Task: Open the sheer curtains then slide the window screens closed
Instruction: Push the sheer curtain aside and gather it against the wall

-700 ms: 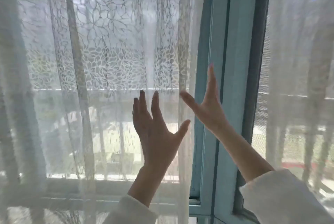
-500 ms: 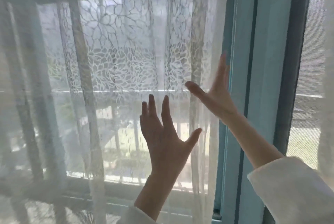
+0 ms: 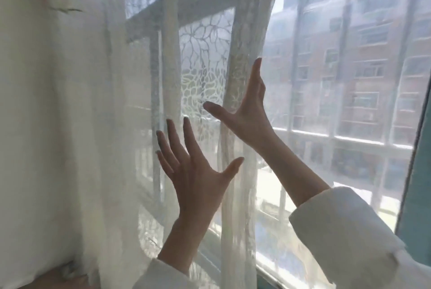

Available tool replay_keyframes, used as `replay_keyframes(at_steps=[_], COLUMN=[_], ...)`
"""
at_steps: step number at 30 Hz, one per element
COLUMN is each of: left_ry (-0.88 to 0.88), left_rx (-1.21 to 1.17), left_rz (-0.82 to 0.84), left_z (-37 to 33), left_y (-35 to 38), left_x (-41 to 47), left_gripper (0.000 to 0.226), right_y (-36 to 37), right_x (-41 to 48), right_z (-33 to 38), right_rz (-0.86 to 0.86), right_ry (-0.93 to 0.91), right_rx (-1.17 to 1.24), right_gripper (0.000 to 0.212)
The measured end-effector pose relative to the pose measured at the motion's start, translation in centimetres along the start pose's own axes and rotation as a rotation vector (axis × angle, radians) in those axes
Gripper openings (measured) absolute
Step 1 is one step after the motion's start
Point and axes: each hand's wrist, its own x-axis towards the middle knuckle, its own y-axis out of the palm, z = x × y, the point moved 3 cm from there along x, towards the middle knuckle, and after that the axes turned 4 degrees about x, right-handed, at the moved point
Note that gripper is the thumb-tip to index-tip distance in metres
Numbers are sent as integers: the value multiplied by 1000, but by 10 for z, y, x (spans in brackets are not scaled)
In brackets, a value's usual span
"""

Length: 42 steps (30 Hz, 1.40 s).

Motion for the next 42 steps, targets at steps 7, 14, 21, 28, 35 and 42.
replay_keyframes(at_steps=[7,14,21,28,35,42], left_ry=[-150,-162,-184,-174,-211,-203], left_rx=[95,126,156,228,332,385], left_rz=[26,35,23,6,-24,-58], left_z=[41,84,153,249,349,442], left_y=[-2,19,56,86,123,165], left_x=[23,62,110,175,229,289], left_gripper=[126,127,131,127,128,125], right_y=[48,97,174,278,388,487], right_x=[23,60,114,170,216,267], right_z=[5,1,-14,-44,-86,-132], right_rz=[108,158,153,204,266,259], right_ry=[-32,-37,37,55,106,85], right_rx=[201,178,72,-20,-46,-73], right_gripper=[119,104,67,65,64,64])
